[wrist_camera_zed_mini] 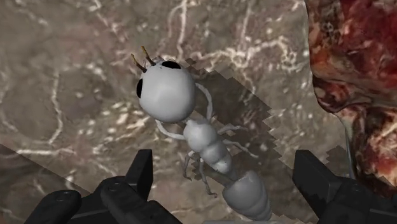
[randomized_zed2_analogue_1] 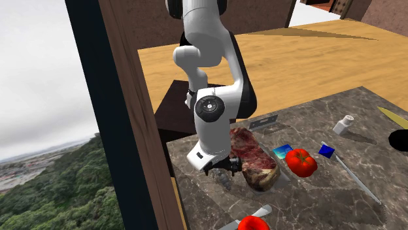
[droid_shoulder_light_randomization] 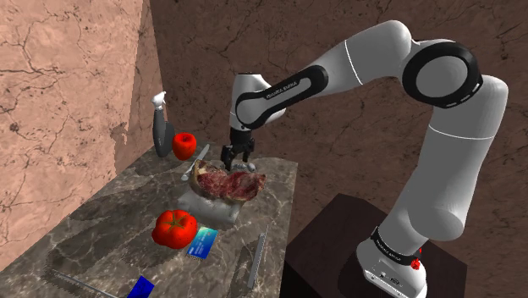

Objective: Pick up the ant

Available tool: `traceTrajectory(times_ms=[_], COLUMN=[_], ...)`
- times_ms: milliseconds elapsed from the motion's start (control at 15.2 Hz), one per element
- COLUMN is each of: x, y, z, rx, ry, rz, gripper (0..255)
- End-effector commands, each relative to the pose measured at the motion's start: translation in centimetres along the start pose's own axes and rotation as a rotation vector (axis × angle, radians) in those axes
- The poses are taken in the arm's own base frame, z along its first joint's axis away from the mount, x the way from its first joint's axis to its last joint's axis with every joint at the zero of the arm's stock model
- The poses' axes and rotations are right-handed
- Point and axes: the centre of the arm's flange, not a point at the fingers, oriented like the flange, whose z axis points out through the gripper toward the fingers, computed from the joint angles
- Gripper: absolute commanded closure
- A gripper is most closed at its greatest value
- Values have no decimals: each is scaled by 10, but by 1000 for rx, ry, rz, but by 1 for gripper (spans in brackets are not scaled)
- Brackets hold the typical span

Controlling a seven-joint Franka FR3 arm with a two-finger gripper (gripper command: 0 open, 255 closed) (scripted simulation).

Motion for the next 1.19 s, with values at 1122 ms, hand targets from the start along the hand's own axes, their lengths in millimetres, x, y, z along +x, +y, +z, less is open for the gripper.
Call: traceTrajectory(times_ms=[1122], x=[-2], y=[-5], z=[-40], rx=[0], ry=[1], rz=[0], gripper=[255])
